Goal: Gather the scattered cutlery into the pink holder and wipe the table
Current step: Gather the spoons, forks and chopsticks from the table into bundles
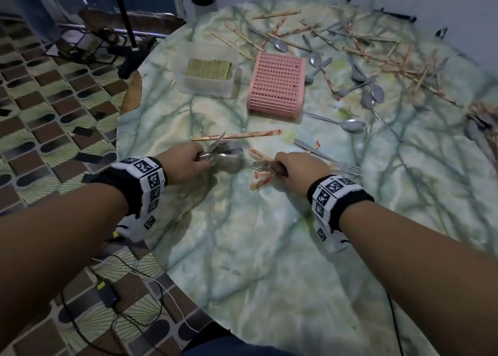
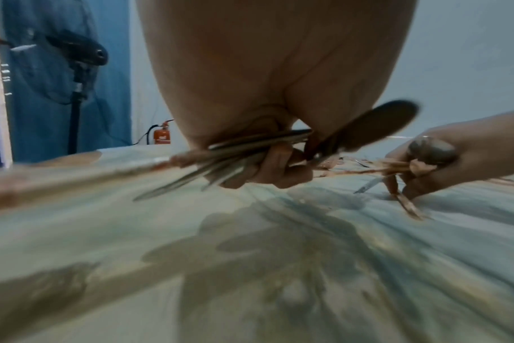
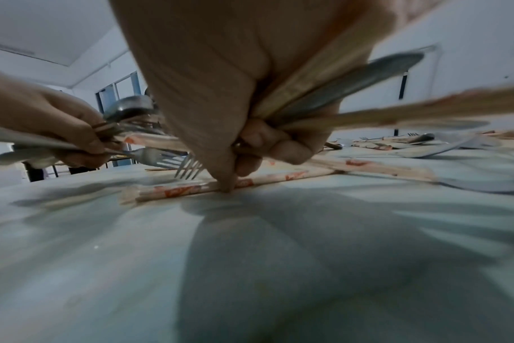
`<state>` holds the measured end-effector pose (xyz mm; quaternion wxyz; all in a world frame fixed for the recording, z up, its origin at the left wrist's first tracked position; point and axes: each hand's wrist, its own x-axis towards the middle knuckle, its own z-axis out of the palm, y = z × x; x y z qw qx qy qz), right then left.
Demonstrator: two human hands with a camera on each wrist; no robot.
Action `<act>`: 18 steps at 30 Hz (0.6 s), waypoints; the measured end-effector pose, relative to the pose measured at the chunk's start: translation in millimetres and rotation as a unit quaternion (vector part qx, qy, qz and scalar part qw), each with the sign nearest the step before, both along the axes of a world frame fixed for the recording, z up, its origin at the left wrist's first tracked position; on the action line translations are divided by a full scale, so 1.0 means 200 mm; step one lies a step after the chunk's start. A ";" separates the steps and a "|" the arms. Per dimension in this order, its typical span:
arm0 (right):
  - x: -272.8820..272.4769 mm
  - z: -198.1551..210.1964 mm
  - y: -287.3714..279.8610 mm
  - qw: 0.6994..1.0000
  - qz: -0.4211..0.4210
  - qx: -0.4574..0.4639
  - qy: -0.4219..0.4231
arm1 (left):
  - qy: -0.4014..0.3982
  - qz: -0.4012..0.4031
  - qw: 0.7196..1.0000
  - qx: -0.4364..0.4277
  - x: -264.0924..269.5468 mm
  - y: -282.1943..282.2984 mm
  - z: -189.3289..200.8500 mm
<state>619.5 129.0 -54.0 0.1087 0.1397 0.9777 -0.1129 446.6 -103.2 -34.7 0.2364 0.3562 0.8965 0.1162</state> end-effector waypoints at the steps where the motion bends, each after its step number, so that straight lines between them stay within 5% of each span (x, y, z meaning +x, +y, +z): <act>1: 0.00 0.00 0.00 1.000 0.004 0.008 -0.006 | 0.001 -0.018 1.000 0.000 0.01 0.01 0.02; 4: 0.01 0.03 -0.01 0.999 0.027 0.025 -0.018 | -0.007 -0.040 0.999 0.015 0.03 0.03 0.06; 11: 0.06 0.15 0.06 0.995 -0.010 -0.009 0.099 | -0.023 -0.041 0.996 0.069 -0.08 0.20 0.06; 18: 0.11 0.18 0.10 0.987 -0.087 -0.043 0.126 | 0.044 0.004 0.999 0.029 -0.14 0.40 0.00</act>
